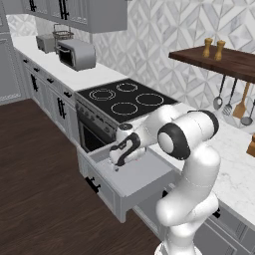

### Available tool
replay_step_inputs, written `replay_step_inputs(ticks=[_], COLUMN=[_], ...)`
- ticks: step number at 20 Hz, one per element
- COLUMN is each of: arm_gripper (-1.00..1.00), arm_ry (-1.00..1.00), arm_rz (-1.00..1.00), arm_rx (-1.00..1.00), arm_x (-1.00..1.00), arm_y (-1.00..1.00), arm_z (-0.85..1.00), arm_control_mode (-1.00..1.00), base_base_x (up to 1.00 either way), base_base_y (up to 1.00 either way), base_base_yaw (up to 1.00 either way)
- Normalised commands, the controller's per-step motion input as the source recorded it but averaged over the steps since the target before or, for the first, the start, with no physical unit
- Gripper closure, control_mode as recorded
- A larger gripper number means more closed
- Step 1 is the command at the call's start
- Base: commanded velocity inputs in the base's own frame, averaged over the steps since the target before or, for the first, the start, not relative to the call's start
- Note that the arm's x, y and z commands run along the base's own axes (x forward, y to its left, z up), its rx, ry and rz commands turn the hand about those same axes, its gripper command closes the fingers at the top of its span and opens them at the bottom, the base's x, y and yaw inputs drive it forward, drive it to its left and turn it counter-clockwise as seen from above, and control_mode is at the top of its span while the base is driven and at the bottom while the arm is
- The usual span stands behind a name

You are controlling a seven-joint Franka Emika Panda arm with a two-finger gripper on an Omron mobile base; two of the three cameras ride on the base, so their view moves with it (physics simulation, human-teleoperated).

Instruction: Take a straw from the drawer in front and place it inside the glass cup on the dining counter.

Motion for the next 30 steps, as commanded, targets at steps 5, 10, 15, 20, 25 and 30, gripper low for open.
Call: replay_step_inputs(ticks=[5,10,15,20,25,30], arm_gripper=[-1.00,-1.00,-1.00,-1.00,-1.00,-1.00], arm_ry=[0.14,0.07,0.04,0.00,0.00,0.00], arm_rz=[-0.03,0.00,-0.01,-0.01,-0.01,-0.04], arm_rx=[0.13,0.08,0.02,0.02,0.01,0.00], arm_x=[0.14,-0.04,-0.02,-0.10,-0.31,-0.28], arm_y=[0.02,0.32,0.59,0.62,0.87,0.61], arm_z=[-0.35,-0.30,-0.26,-0.09,0.00,0.12], arm_control_mode=[-1.00,-1.00,-1.00,-1.00,-1.00,-1.00], base_base_x=[0.00,0.00,0.00,0.00,0.00,0.00], base_base_y=[0.00,0.00,0.00,0.00,0.00,0.00], base_base_yaw=[0.00,0.00,0.00,0.00,0.00,0.00])
